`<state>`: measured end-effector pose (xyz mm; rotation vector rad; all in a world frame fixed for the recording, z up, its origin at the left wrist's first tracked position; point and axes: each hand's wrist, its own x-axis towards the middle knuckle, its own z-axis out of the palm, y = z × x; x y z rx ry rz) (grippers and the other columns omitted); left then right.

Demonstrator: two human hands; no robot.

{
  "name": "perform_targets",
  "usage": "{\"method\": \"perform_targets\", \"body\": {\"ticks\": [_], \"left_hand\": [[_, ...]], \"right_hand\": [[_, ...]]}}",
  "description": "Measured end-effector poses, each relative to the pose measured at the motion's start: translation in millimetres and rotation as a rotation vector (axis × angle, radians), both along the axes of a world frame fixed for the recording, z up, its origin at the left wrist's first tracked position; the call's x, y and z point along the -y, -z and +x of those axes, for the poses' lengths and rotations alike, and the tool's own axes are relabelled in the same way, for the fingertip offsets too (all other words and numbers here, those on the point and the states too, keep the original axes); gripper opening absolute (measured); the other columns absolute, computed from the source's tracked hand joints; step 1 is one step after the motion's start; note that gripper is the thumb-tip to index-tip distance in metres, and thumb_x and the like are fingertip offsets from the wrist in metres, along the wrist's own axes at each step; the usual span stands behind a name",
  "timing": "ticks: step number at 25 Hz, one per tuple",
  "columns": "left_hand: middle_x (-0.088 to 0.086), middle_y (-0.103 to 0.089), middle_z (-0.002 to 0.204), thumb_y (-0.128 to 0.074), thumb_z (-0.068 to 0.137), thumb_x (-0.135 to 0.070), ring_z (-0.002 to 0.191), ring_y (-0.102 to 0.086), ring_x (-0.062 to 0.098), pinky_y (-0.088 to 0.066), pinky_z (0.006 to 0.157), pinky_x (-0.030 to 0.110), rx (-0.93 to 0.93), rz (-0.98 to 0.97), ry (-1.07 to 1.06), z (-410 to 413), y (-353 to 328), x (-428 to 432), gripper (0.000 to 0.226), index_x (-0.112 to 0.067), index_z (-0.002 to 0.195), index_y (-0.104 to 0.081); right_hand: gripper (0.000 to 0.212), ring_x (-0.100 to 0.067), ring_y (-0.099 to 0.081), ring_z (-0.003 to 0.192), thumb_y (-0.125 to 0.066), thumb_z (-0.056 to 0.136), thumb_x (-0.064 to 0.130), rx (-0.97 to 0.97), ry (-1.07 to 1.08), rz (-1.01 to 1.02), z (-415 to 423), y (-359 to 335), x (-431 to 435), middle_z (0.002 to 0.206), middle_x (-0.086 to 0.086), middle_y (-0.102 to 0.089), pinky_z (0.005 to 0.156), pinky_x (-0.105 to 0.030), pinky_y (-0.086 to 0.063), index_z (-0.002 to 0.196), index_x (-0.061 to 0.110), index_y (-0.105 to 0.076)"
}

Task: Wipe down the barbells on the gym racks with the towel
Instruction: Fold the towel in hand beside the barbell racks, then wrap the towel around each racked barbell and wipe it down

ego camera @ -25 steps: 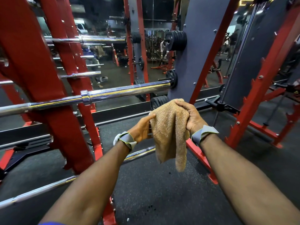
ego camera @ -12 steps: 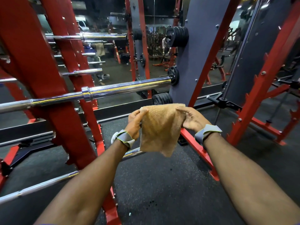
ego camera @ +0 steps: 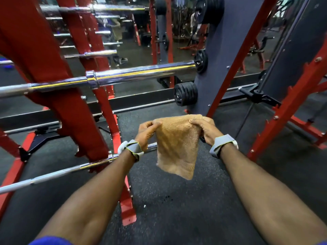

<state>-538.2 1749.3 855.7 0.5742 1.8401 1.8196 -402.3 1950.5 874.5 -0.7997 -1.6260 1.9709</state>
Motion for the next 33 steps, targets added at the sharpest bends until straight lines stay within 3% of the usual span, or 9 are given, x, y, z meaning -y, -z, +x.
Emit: {"method": "perform_targets", "body": {"ticks": [5,8,11,15,19,21,24,29,33], "left_hand": [[-0.008,-0.055,0.069,-0.064,0.094,-0.018,0.069,-0.051,0.003,-0.041,0.06,0.02,0.043,-0.241,0.044,4.7,65.4,8.2,0.015,-0.014,0.08,-0.061],[-0.02,-0.053,0.054,-0.058,0.096,-0.006,0.054,-0.047,-0.009,-0.033,0.054,0.01,0.007,-0.356,0.118,4.8,93.2,9.6,0.027,-0.016,0.071,-0.057],[-0.003,-0.054,0.077,-0.063,0.094,-0.017,0.072,-0.047,0.001,-0.033,0.063,0.021,0.035,-0.447,0.165,-7.3,110.5,10.3,0.02,0.0,0.085,-0.065],[0.006,-0.047,0.081,-0.066,0.077,-0.042,0.076,-0.044,0.015,-0.033,0.066,0.032,0.095,-0.369,0.061,-46.7,116.2,-15.1,0.039,-0.005,0.088,-0.065],[0.005,-0.064,0.092,-0.062,0.088,-0.031,0.086,-0.059,0.019,-0.047,0.075,0.036,0.259,-0.213,-0.003,-95.0,107.4,-58.8,0.027,-0.013,0.107,-0.067],[0.003,-0.07,0.105,-0.063,0.093,-0.036,0.094,-0.066,0.018,-0.056,0.074,0.036,0.384,-0.208,0.018,-113.5,112.9,-72.6,0.032,-0.021,0.121,-0.064],[0.007,-0.07,0.115,-0.064,0.091,-0.045,0.1,-0.066,0.021,-0.056,0.087,0.038,0.489,-0.313,0.05,-137.2,131.0,-86.0,0.04,-0.024,0.125,-0.061],[0.014,-0.064,0.114,-0.045,0.104,-0.014,0.083,-0.063,0.011,-0.053,0.058,0.018,0.372,-0.353,0.111,-134.0,146.1,-91.1,0.022,-0.013,0.124,-0.053],[0.007,-0.065,0.108,-0.059,0.088,-0.026,0.104,-0.059,0.024,-0.053,0.085,0.027,0.161,-0.431,0.105,-147.5,170.7,-74.6,0.034,-0.008,0.117,-0.06]], "right_hand": [[0.019,-0.019,-0.057,0.075,-0.07,0.085,0.005,0.232,-0.082,-0.004,2.5,70.7,-6.1,0.083,-0.011,-0.058,0.057,-0.024,-0.04,0.104,0.003,-0.066],[0.014,-0.015,-0.052,0.066,-0.067,0.086,-0.002,0.329,-0.082,-0.053,-2.1,96.5,-10.6,0.072,-0.006,-0.055,0.051,-0.024,-0.039,0.08,0.007,-0.058],[0.014,-0.02,-0.056,0.075,-0.066,0.086,-0.004,0.343,-0.068,-0.147,-11.5,113.9,-11.6,0.08,-0.01,-0.058,0.046,-0.016,-0.044,0.088,0.007,-0.058],[0.02,-0.012,-0.057,0.075,-0.071,0.076,0.018,0.356,-0.084,-0.257,-48.6,114.8,-30.5,0.078,0.003,-0.062,0.068,-0.024,-0.042,0.094,0.02,-0.063],[0.01,-0.015,-0.062,0.081,-0.06,0.09,0.005,0.178,-0.059,-0.271,-112.1,116.0,-56.7,0.08,0.0,-0.071,0.071,-0.027,-0.046,0.09,0.01,-0.068],[0.025,-0.015,-0.063,0.091,-0.063,0.087,0.009,0.274,-0.086,-0.144,-141.4,120.2,-62.6,0.098,-0.005,-0.07,0.07,-0.023,-0.051,0.111,0.005,-0.065],[0.074,-0.031,-0.04,0.133,-0.063,0.079,0.042,0.759,-0.187,0.273,-172.3,142.8,-63.9,0.145,-0.009,-0.045,0.109,-0.038,-0.037,0.147,0.025,-0.039],[0.041,-0.032,-0.038,0.131,-0.053,0.094,0.04,0.828,-0.445,0.833,-215.7,180.2,-18.6,0.138,-0.001,-0.049,0.109,-0.047,-0.029,0.133,0.028,-0.055],[0.041,-0.03,-0.045,0.124,-0.03,0.097,0.047,0.936,-0.642,1.111,-212.6,234.8,-10.1,0.126,0.0,-0.054,0.104,-0.055,-0.034,0.12,0.027,-0.057]]}}
